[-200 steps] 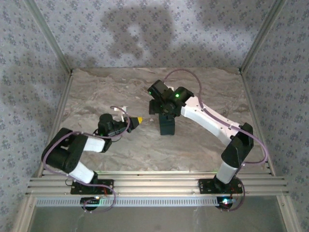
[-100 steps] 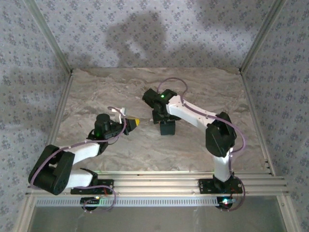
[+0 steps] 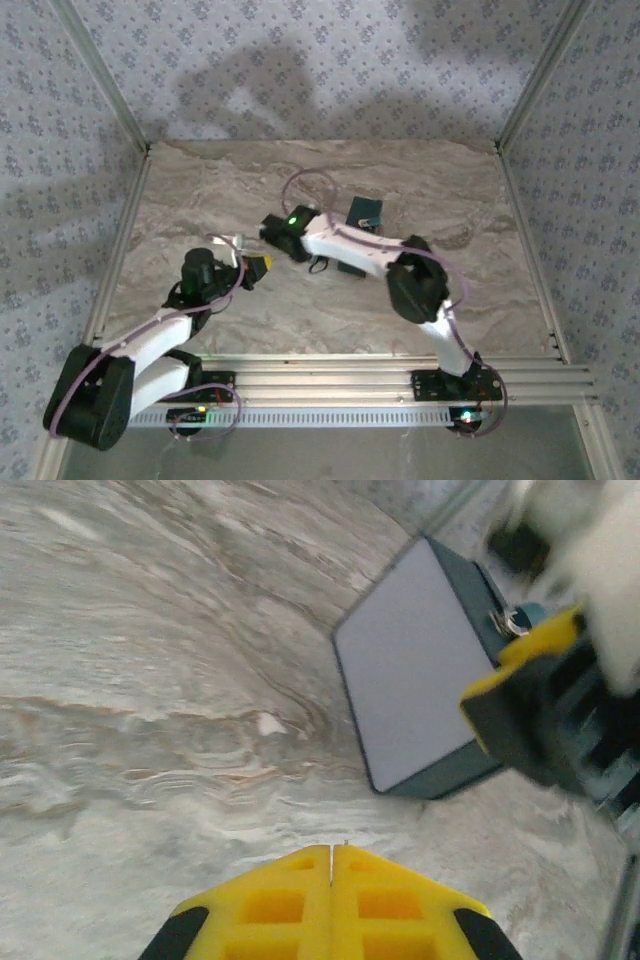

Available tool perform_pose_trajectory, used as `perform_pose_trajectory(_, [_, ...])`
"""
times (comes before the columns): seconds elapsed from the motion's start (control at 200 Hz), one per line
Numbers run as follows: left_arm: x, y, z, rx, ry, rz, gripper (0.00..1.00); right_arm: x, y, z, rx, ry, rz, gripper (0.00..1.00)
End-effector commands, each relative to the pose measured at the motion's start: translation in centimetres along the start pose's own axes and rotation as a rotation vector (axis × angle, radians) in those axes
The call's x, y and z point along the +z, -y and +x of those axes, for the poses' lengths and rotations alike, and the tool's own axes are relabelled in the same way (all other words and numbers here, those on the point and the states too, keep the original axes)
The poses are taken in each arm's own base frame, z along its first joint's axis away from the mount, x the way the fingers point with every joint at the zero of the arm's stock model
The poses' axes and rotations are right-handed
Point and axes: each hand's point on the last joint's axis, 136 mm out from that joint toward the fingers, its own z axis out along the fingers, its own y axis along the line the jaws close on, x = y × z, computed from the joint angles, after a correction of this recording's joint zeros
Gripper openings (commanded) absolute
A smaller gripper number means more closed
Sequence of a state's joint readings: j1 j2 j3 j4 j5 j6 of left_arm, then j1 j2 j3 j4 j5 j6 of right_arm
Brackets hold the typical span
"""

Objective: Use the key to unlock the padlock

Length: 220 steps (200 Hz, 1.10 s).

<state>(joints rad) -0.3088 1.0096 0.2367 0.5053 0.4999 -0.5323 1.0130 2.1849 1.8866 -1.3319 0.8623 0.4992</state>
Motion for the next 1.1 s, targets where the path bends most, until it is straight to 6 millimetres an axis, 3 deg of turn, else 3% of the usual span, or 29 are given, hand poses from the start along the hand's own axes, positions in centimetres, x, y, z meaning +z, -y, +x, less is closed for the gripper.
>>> perform_pose_trajectory(0.0, [-1.7, -1.6, 0.4, -0.052, 0.006, -0.076, 0.00, -0.3, -0.5, 0.8, -0.226, 0.009, 0.200, 0.35])
perform_pose_trajectory(0.19, [-3.5, -1.7, 0.2, -0.045, 0.027, -0.115, 0.00, -2.7, -0.3, 0.6, -0.072, 0.064, 0.123, 0.55])
perform_pose_trajectory(0.355, [-3.6, -1.6, 0.5, -0.060, 0.014, -0.112, 0.00, -5.6, 1.9, -0.1, 0.189, 0.100, -0.100, 0.79])
perform_pose_trajectory(0.475, [-3.5, -1.3, 0.4, -0.074, 0.002, -0.096, 0.00, -6.8, 2.9, 0.3, 0.401, 0.068, -0.323, 0.88])
perform_pose_trajectory(0.725, [-3.2, -0.7, -0.1, -0.073, -0.020, -0.078, 0.00, -3.4, 1.8, 3.0, 0.763, -0.141, -0.760, 1.00])
perform_pose_trajectory(0.829, [-3.1, -0.7, -0.2, -0.073, -0.022, -0.076, 0.00, -2.3, 1.5, 3.2, 0.778, -0.174, -0.768, 1.00])
perform_pose_trajectory(1.094, [-3.0, -0.7, 0.0, -0.074, -0.032, -0.075, 0.00, -0.4, 0.0, 1.8, 0.756, -0.208, -0.742, 1.00])
